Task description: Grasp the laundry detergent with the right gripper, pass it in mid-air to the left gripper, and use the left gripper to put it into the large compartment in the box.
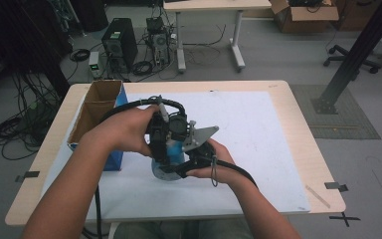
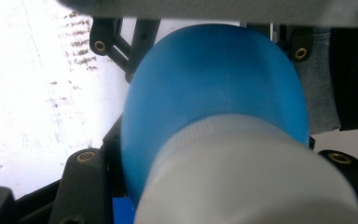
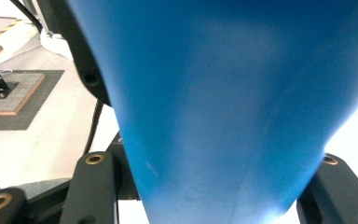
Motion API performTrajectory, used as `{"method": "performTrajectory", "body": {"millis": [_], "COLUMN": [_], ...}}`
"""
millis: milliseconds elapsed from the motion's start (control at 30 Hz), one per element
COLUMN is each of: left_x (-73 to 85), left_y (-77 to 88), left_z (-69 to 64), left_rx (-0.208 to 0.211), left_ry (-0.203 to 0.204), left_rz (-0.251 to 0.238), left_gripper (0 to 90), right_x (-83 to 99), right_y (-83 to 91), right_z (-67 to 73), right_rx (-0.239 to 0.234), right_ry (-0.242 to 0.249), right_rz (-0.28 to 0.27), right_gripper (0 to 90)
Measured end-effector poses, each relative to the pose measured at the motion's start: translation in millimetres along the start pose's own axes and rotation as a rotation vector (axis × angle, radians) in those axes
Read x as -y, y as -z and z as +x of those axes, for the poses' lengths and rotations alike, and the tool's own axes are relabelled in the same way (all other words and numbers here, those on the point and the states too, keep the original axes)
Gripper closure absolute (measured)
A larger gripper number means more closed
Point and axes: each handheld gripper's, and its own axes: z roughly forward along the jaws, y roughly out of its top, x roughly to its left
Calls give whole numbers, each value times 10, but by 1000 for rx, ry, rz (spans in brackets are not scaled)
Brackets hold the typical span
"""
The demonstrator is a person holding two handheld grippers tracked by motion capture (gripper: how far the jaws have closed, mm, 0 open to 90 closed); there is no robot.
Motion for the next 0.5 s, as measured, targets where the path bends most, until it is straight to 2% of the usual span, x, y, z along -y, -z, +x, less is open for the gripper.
{"method": "performTrajectory", "body": {"millis": [67,133,167,333,500], "left_x": [-3,-8,-8,-5,-12], "left_y": [6,17,21,26,35], "left_z": [-1,3,8,19,31], "left_rx": [2,-2,-5,-4,-8], "left_ry": [-2,2,3,14,18], "left_rz": [0,6,6,8,19], "left_gripper": [401,401,401,400,399], "right_x": [8,14,12,25,45], "right_y": [-2,5,7,31,54], "right_z": [-4,-2,11,3,-8], "right_rx": [-4,-19,-34,-28,-14], "right_ry": [-4,-25,-53,-31,-41], "right_rz": [-20,-31,-45,-59,-54], "right_gripper": [435,389,364,309,253]}}
